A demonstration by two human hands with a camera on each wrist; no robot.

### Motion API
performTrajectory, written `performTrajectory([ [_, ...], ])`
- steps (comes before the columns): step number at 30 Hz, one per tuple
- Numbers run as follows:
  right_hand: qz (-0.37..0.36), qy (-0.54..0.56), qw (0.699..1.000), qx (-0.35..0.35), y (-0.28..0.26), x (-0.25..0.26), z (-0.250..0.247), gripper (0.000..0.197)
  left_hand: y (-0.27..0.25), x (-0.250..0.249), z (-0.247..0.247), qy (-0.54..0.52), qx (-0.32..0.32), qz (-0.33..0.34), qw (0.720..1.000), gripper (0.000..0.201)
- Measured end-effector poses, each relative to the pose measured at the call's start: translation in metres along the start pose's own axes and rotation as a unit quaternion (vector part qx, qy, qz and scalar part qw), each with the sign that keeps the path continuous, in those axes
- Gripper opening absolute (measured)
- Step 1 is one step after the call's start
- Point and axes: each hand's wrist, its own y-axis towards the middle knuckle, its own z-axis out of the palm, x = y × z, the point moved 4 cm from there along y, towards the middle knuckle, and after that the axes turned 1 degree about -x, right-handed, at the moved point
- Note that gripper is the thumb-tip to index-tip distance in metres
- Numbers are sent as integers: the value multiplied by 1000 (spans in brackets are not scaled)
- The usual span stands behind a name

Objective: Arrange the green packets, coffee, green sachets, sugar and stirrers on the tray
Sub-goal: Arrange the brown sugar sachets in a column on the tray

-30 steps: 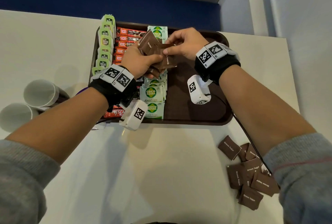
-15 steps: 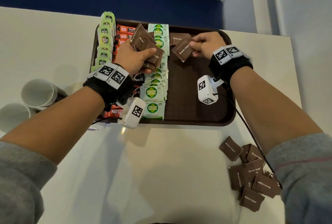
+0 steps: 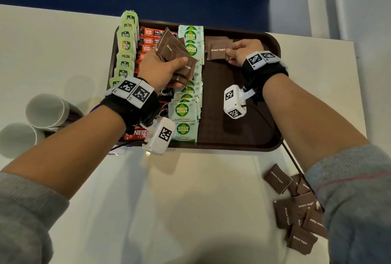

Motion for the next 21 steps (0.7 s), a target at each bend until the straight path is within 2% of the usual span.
performTrajectory([
  [11,3,-58,998,-14,5,-3,4,19,0,0,0,-5,4,-7,1000,38],
  [21,0,-48,998,-42,0,-4,-2,18,1,0,0,-2,10,-3,1000,39],
])
